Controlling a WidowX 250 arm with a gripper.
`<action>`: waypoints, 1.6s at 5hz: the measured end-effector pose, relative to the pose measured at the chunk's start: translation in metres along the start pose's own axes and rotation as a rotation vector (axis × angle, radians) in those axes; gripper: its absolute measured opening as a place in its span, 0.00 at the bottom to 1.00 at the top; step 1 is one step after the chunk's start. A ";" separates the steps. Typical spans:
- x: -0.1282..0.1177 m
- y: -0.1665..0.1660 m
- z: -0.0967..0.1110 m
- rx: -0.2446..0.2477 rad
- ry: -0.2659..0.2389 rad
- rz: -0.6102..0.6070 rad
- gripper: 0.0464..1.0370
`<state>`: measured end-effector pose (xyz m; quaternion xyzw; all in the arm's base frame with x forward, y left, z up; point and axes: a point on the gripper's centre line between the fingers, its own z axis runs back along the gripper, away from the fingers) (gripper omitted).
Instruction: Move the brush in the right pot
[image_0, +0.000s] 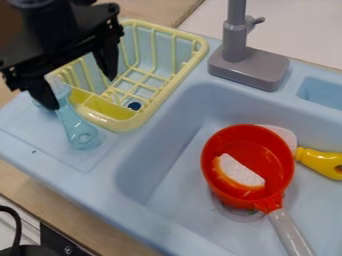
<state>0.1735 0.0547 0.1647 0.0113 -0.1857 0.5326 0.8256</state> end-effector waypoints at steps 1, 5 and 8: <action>0.007 0.011 -0.007 -0.035 0.012 0.008 0.96; 0.023 0.026 -0.047 0.124 0.074 0.099 0.96; 0.024 0.025 -0.053 0.121 0.091 0.056 0.69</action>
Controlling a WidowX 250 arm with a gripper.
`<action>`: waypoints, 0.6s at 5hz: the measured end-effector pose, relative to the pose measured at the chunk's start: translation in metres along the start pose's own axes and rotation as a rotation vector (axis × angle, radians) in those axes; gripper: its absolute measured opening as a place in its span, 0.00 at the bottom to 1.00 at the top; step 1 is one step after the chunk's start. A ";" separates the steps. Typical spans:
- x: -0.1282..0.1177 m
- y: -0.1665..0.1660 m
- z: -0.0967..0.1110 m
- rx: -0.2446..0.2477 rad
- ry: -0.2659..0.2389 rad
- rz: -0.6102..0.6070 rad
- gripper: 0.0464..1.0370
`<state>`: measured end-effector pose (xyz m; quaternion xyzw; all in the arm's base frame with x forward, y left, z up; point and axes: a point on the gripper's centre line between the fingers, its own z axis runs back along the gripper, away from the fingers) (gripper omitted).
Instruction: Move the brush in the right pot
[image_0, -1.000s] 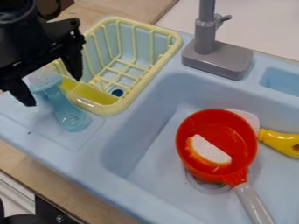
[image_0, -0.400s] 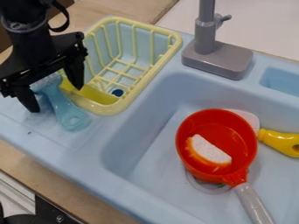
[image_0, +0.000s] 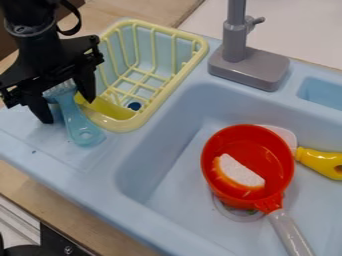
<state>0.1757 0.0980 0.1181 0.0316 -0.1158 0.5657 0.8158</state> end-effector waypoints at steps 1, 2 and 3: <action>-0.003 -0.006 0.002 0.006 0.017 -0.046 0.69; 0.001 -0.026 0.009 -0.023 0.037 -0.122 0.69; 0.016 -0.051 0.012 -0.018 0.023 -0.247 0.69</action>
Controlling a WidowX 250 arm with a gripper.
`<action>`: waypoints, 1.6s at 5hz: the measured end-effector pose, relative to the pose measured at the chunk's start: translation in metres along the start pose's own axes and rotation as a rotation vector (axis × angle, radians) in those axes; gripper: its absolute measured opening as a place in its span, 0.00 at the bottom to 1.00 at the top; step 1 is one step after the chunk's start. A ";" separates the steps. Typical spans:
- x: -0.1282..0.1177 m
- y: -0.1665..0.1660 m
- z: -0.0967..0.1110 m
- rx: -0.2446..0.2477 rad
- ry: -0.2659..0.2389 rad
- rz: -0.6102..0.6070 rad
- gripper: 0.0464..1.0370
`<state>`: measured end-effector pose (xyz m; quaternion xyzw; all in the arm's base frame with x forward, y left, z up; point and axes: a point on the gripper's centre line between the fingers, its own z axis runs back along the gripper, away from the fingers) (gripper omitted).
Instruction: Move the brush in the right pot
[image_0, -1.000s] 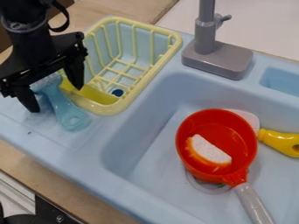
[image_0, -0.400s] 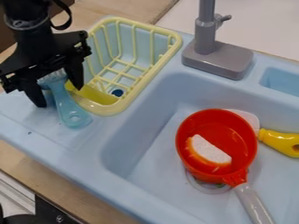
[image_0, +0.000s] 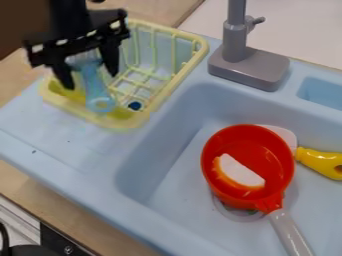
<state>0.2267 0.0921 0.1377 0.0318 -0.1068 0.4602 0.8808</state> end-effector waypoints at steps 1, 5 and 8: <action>0.019 -0.017 0.010 -0.037 -0.033 -0.084 0.69; 0.048 -0.036 -0.030 -0.016 -0.234 -0.095 0.69; 0.049 -0.022 -0.035 0.021 -0.236 0.204 0.96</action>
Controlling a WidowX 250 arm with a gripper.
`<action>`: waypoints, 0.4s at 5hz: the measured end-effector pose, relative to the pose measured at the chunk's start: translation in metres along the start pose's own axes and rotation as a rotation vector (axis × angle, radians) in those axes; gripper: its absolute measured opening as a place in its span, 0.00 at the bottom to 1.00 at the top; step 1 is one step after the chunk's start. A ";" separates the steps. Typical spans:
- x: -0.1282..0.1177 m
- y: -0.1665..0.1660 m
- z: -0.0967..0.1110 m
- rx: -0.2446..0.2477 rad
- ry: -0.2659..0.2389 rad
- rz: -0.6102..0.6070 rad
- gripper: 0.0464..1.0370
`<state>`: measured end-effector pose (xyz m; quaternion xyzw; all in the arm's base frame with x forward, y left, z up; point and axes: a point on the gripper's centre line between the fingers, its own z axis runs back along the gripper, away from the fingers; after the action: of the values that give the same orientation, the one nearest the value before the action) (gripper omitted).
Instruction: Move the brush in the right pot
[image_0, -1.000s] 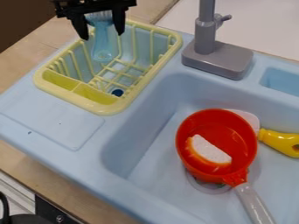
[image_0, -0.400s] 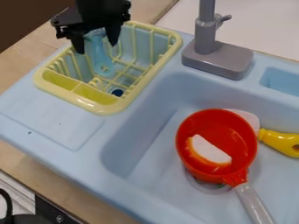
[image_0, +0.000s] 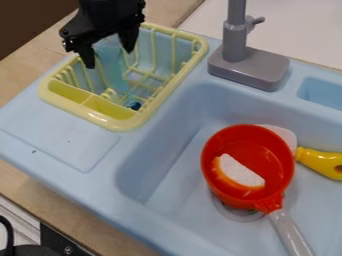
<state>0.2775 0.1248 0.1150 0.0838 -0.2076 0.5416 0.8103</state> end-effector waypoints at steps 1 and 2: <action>0.001 0.000 0.001 -0.005 0.006 0.019 0.96; 0.000 0.000 0.001 -0.003 0.013 0.015 0.96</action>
<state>0.2774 0.1245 0.1164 0.0776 -0.2039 0.5477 0.8077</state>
